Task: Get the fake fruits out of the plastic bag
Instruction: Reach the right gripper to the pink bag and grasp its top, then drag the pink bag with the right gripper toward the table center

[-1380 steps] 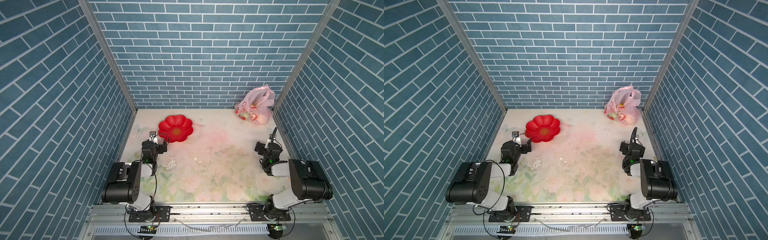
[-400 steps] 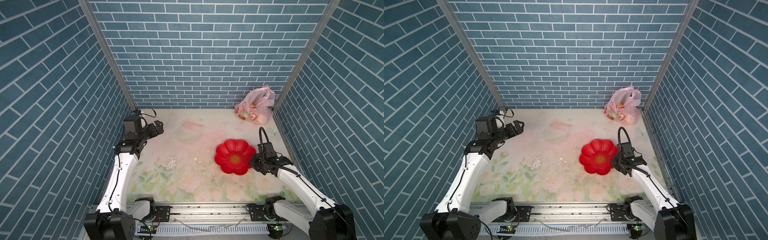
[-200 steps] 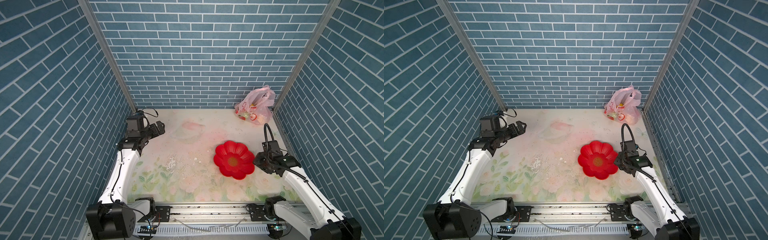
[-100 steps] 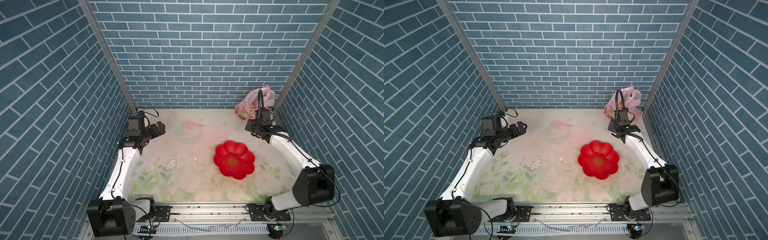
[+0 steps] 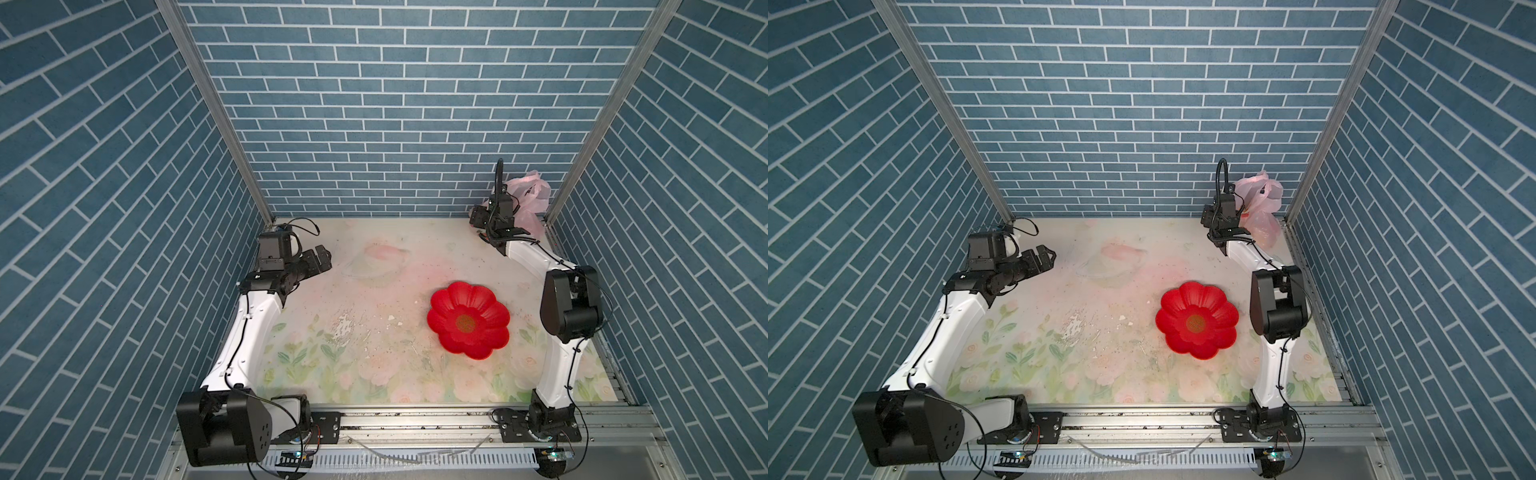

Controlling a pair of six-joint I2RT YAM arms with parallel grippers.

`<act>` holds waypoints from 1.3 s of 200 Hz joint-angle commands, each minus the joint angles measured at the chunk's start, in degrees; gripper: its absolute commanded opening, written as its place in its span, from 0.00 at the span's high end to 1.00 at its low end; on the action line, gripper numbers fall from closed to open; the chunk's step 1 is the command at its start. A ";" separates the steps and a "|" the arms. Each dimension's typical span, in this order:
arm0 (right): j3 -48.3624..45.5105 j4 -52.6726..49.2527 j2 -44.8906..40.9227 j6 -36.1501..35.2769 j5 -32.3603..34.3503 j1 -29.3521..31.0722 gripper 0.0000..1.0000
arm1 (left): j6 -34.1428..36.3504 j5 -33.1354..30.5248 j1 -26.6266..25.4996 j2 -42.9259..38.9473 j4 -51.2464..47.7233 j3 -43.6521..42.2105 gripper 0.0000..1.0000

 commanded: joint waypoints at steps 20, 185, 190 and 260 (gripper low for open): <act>9.19 5.33 5.81 -5.36 3.58 -0.43 0.21 | 1.27 0.25 -0.31 0.64 -0.30 1.02 0.01; 10.31 9.14 4.92 -14.98 7.47 -0.96 0.21 | 2.65 -0.65 -0.35 2.83 -1.18 1.61 0.01; 10.10 8.39 4.40 -14.78 7.36 -1.00 0.20 | 2.63 -0.66 -0.35 2.94 -1.23 1.63 0.01; 12.18 -0.41 4.20 -10.04 6.84 -2.29 0.19 | 2.54 0.33 -0.35 2.94 -1.18 1.81 0.01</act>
